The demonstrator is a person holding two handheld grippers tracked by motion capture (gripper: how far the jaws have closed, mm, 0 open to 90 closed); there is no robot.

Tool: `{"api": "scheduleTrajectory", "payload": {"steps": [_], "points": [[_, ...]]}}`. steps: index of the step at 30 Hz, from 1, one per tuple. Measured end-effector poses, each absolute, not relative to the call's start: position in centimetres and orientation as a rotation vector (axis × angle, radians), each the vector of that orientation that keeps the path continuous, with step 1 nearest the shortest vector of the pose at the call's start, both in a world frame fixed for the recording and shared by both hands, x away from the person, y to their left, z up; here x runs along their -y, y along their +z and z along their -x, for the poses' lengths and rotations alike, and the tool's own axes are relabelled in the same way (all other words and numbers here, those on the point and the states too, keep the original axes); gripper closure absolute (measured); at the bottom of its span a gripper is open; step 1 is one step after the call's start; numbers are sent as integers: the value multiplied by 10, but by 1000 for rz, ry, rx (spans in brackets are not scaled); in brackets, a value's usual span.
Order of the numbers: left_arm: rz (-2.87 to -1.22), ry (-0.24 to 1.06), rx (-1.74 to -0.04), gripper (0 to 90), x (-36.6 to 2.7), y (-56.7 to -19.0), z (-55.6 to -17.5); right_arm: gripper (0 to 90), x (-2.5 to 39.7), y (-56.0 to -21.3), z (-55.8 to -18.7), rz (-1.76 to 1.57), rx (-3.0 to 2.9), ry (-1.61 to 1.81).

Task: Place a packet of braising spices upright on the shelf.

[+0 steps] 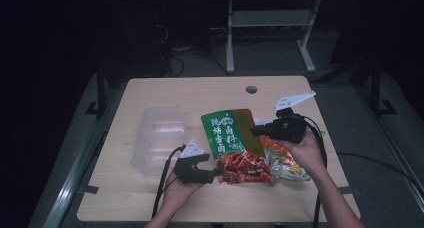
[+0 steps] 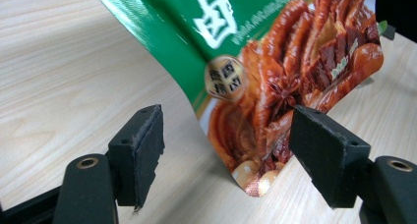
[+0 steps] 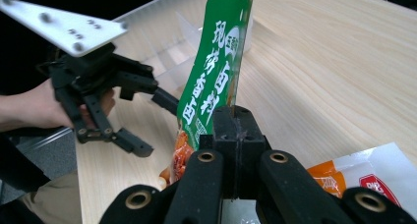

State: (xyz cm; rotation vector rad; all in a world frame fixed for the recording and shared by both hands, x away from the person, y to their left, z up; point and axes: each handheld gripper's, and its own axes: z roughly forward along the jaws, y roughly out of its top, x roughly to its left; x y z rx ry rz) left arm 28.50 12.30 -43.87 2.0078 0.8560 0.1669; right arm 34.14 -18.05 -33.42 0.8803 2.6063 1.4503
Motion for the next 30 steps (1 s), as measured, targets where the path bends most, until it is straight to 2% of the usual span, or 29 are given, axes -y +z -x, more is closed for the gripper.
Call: {"api": "scheduleTrajectory", "payload": {"steps": [5, 7, 16, 17, 18, 22, 26, 30], "points": [[-1961, 95, -890, 299, -118, -441, -297, 897, 185, -334, -336, -839, -2603, 1467], [-1943, 50, -888, 334, -116, -442, -304, 896, 187, -334, -332, -819, -2603, 1483], [-1864, -17, -839, 640, -115, -436, -312, 896, 184, -334, -328, -776, -2612, 1482], [-1861, -27, -840, 640, -115, -436, -312, 896, 184, -334, -328, -776, -2612, 1482], [-1862, -28, -825, 710, -117, -435, -313, 896, 184, -335, -328, -778, -2611, 1479], [-1856, 0, -809, 789, -119, -431, -308, 896, 184, -336, -327, -788, -2603, 1488], [-1849, 14, -818, 826, -122, -427, -305, 896, 186, -335, -324, -792, -2587, 1493], [-1863, 87, -795, 842, -127, -419, -298, 896, 190, -334, -323, -809, -2579, 1493]]}}
